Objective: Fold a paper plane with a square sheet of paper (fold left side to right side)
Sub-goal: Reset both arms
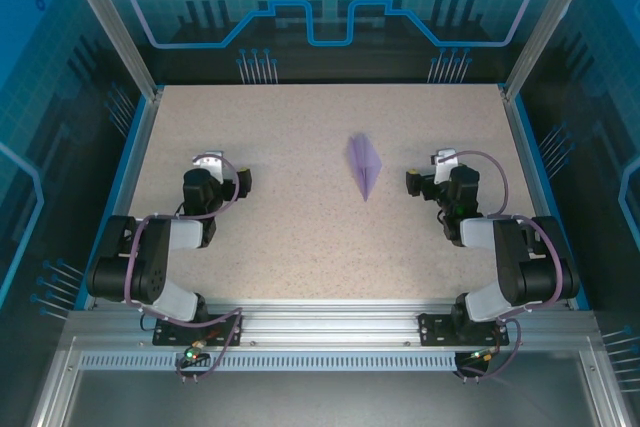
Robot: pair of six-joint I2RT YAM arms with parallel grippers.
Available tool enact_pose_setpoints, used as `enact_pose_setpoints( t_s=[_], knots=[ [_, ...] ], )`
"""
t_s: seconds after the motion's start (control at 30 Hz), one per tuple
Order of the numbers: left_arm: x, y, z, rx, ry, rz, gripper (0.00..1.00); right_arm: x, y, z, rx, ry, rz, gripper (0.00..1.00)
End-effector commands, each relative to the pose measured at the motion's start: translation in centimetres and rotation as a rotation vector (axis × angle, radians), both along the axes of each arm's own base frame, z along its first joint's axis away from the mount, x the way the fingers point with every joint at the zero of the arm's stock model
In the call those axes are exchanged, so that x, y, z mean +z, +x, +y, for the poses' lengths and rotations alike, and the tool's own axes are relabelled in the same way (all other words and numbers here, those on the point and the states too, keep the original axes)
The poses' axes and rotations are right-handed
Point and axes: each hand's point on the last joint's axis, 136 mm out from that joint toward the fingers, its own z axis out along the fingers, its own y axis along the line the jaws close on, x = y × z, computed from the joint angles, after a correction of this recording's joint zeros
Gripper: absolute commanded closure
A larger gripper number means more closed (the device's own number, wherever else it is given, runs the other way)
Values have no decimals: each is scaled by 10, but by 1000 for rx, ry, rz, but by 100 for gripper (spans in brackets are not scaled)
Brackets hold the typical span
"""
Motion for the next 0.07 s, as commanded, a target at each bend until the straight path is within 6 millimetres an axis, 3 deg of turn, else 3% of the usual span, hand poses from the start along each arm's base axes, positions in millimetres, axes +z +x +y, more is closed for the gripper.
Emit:
enact_pose_setpoints(
  t_s=[0.0, 0.03],
  knots=[
    [3, 3, -3, -16, -15, -6, 1, 4, 4, 4, 4, -22, -13, 0],
    [2, 3, -2, -15, -14, -3, 1, 3, 4, 4, 5, -21, -11, 0]
  ],
)
